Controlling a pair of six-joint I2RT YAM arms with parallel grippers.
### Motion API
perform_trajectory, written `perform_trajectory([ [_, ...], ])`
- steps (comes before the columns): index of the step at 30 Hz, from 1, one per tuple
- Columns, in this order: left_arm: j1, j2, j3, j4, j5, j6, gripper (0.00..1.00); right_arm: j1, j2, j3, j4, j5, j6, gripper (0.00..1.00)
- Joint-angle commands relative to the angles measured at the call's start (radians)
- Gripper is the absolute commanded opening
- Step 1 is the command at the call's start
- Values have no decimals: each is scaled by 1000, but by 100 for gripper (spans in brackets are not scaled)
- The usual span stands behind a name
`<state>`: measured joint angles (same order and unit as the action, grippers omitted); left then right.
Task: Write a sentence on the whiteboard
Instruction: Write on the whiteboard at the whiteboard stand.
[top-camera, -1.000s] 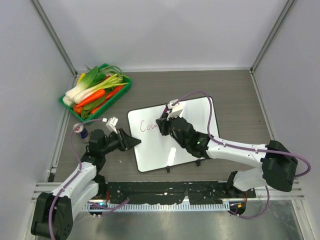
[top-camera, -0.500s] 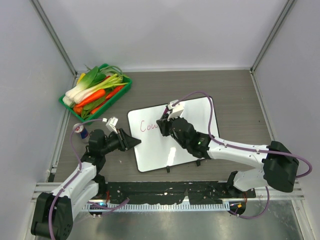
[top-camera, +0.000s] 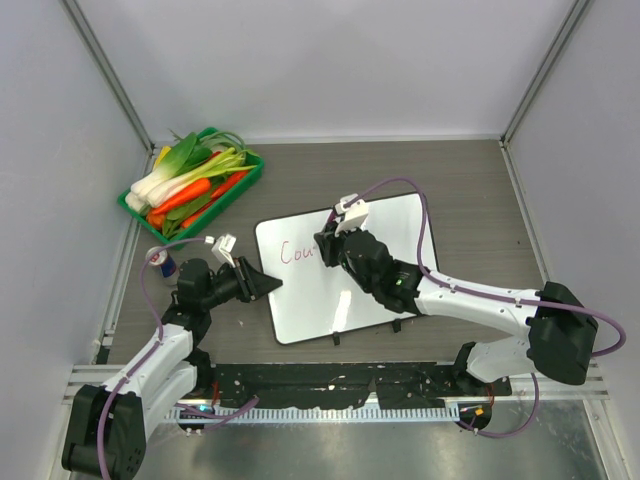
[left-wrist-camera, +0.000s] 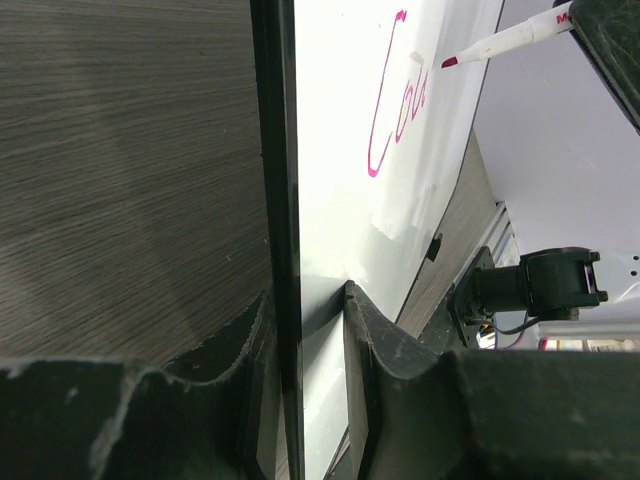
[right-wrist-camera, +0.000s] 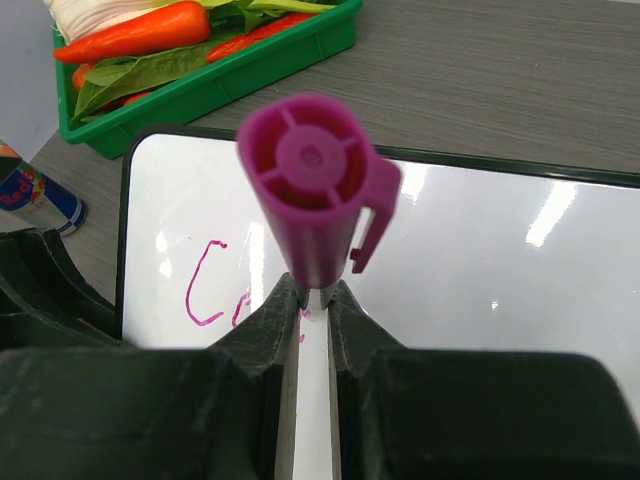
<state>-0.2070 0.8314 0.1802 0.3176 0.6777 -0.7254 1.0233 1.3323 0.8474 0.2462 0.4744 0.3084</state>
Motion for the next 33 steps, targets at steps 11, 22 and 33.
perform_trajectory([
  [11, 1, 3, 2, 34, -7, 38, 0, -2, 16, 56, 16, 32, -9, 1],
  [22, 1, 0, 2, 31, -9, 38, 0, -5, 13, 21, -8, 73, 4, 1],
  [33, 1, -2, 2, 29, -7, 40, 0, -6, -10, -21, -21, 40, 11, 1],
])
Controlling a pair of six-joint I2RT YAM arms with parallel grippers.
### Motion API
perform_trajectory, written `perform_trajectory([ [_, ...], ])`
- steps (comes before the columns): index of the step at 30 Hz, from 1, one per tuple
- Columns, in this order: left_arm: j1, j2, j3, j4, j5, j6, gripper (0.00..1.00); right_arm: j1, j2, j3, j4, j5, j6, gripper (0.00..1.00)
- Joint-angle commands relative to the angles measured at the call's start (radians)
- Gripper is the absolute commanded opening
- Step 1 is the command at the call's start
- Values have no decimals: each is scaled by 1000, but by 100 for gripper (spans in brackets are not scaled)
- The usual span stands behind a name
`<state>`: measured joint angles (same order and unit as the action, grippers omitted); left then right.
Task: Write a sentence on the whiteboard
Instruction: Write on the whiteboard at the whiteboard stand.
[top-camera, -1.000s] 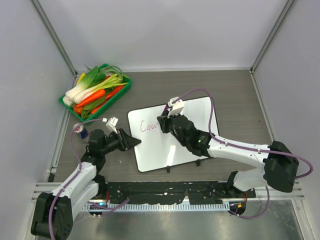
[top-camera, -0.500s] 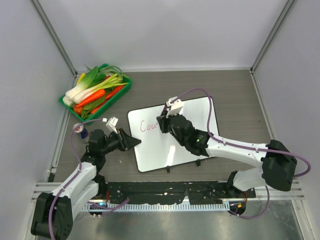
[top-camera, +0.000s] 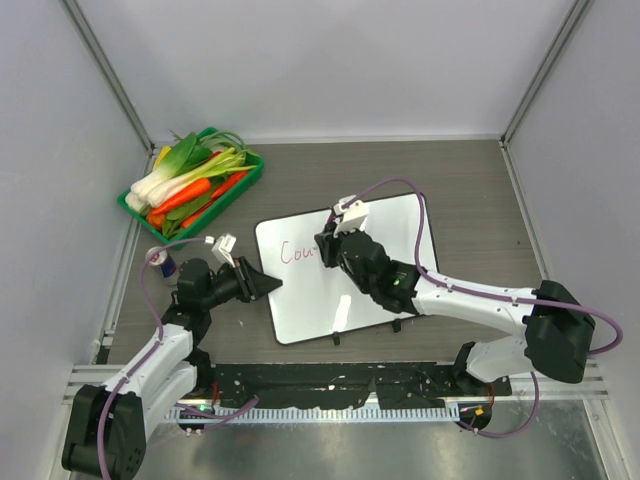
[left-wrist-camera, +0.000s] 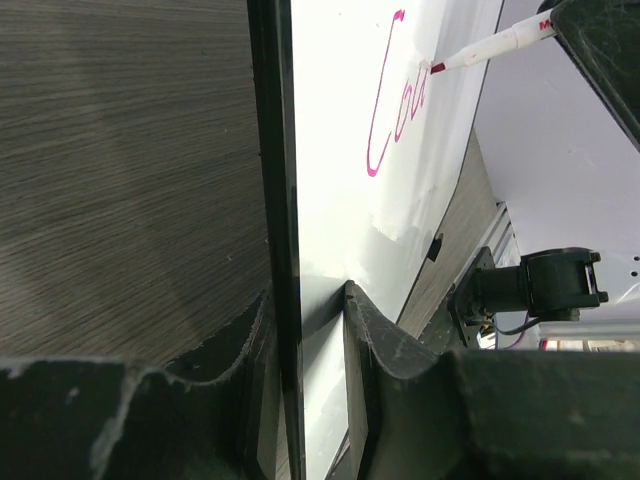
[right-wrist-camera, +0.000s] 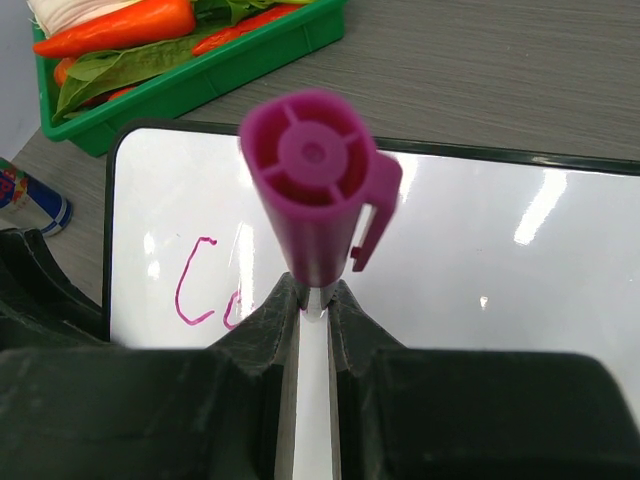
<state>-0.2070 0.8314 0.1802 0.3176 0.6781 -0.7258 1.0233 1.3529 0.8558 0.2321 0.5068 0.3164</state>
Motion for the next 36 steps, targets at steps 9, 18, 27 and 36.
perform_trajectory([
  [9, 1, 0, 2, 29, -9, 40, 0, -6, -60, -72, -7, -36, 30, 1],
  [18, 0, -2, 2, 29, -11, 40, 0, -6, -37, -54, 10, -4, 18, 2],
  [27, 1, -3, 2, 28, -11, 40, 0, -12, -26, -8, 24, 47, -17, 1],
  [36, 0, -3, 2, 28, -11, 40, 0, -25, -12, 0, 36, 44, -22, 1],
])
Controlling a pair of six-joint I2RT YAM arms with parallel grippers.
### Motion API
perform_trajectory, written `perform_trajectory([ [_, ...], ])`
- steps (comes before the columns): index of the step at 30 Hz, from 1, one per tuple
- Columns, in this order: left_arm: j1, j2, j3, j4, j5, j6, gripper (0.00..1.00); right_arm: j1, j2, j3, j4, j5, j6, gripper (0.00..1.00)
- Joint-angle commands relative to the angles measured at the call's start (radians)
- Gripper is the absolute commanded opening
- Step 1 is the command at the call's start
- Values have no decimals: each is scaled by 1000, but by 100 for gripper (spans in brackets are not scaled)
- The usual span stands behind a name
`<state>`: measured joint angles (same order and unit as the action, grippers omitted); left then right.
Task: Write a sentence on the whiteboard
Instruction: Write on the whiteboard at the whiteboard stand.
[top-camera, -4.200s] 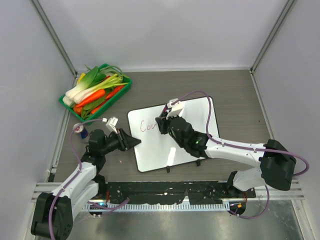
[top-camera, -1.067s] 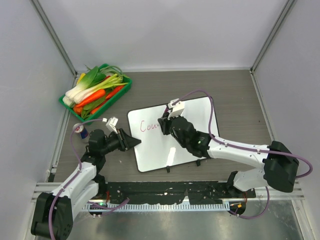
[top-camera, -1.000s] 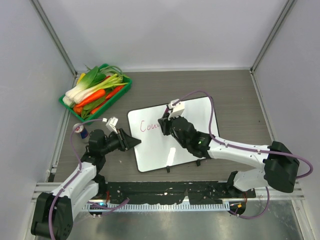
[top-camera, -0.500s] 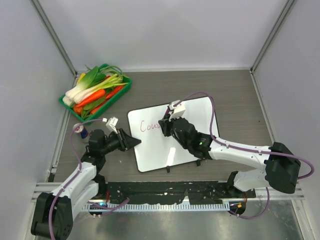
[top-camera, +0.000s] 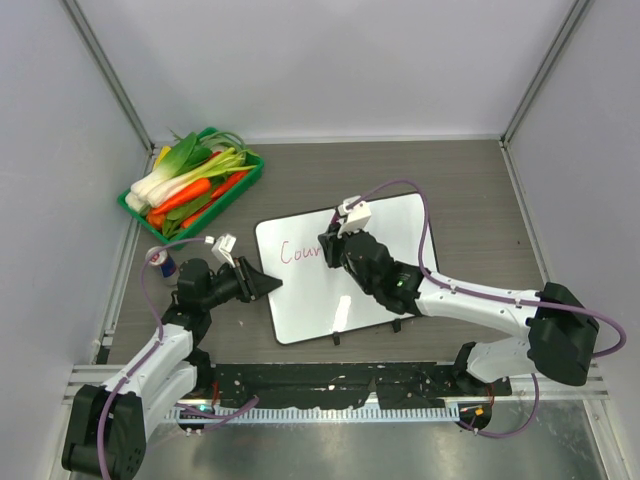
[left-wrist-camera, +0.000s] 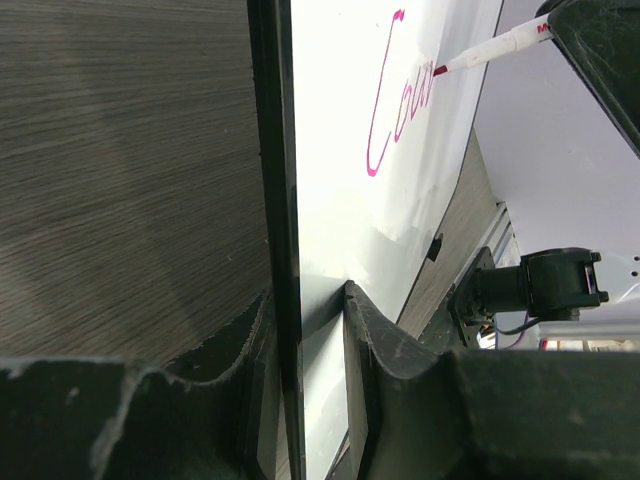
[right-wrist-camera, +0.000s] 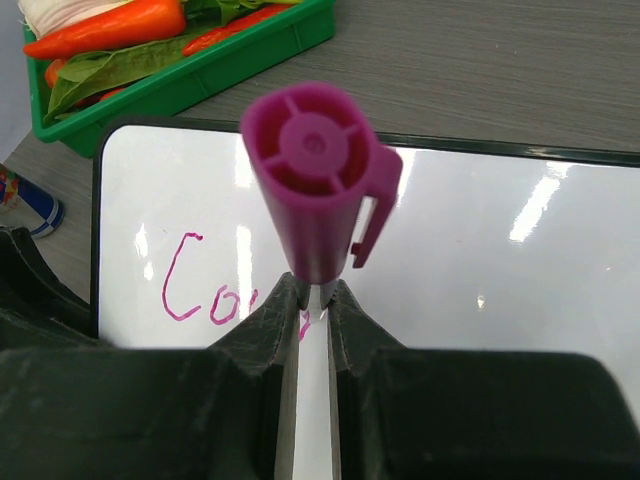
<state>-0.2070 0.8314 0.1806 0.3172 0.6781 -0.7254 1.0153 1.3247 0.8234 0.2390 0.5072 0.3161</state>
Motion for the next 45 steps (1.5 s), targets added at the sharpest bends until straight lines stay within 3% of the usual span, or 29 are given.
perform_trajectory([
  [1, 1, -6, 0, 26, -11, 40, 0, -21, 16, 33, 32, 42, -20, 1],
  [45, 0, -3, 2, 28, -11, 40, 0, -35, -84, -4, -4, 4, 31, 1],
])
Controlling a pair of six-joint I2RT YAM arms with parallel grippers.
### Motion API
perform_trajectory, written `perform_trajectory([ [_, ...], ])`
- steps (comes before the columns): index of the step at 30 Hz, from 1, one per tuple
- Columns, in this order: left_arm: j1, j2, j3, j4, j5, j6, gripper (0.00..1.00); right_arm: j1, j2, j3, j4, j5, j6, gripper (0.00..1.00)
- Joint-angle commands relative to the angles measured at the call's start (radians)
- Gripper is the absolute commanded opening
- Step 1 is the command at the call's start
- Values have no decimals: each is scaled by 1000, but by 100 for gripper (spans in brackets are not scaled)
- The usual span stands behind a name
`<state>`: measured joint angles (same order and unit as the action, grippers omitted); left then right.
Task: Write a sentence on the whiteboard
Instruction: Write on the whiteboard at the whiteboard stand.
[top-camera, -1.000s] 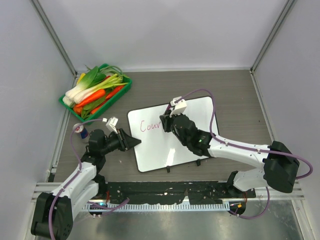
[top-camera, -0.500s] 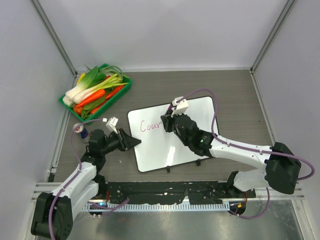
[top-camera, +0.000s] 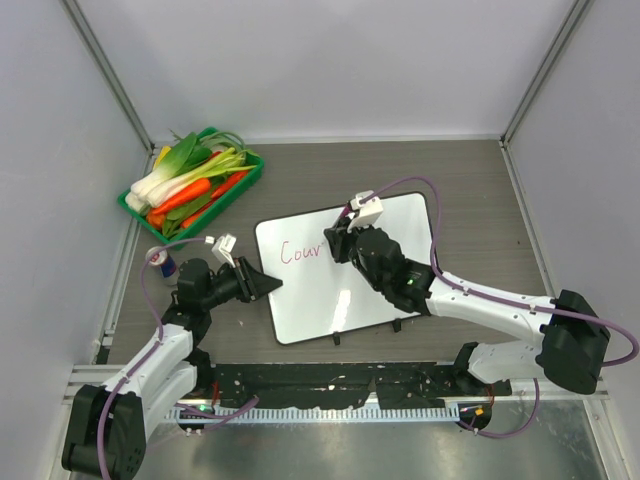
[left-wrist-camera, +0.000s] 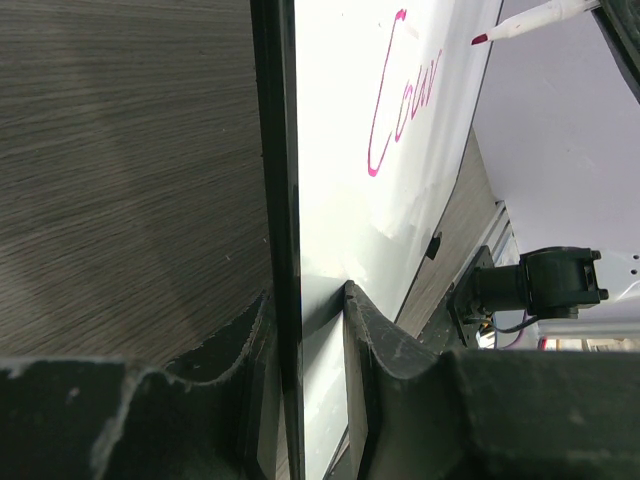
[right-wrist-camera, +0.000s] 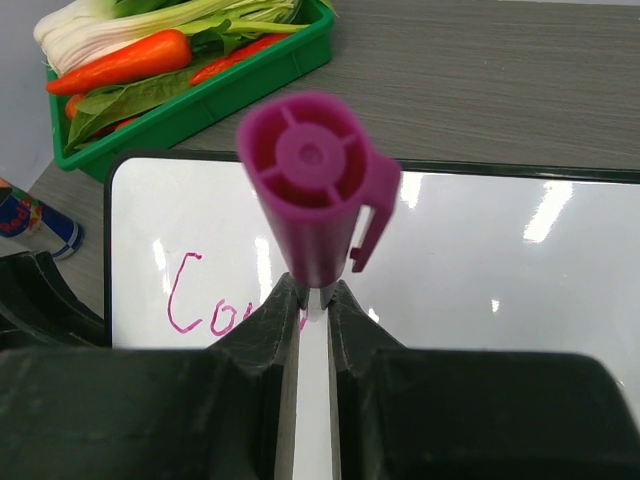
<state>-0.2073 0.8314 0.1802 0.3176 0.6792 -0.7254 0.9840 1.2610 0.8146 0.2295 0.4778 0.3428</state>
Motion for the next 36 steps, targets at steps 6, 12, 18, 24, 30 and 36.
perform_trajectory([
  [6, 2, 2, 2, 29, -10, 38, 0, -5, -5, -15, 11, 51, 9, 2],
  [12, 2, -2, 2, 28, -12, 40, 0, -8, 21, -15, 8, 67, 4, 2],
  [18, 2, -2, 2, 28, -12, 40, 0, -11, 37, -15, 21, 50, 7, 1],
  [24, 2, 2, 2, 31, -10, 38, 0, -11, 31, -25, 33, -5, 12, 1],
  [30, 0, 0, 2, 31, -10, 38, 0, -11, 17, -52, 18, -30, 24, 1],
  [36, 0, 5, 2, 32, -9, 38, 0, -11, 0, -89, 8, -33, 36, 1],
])
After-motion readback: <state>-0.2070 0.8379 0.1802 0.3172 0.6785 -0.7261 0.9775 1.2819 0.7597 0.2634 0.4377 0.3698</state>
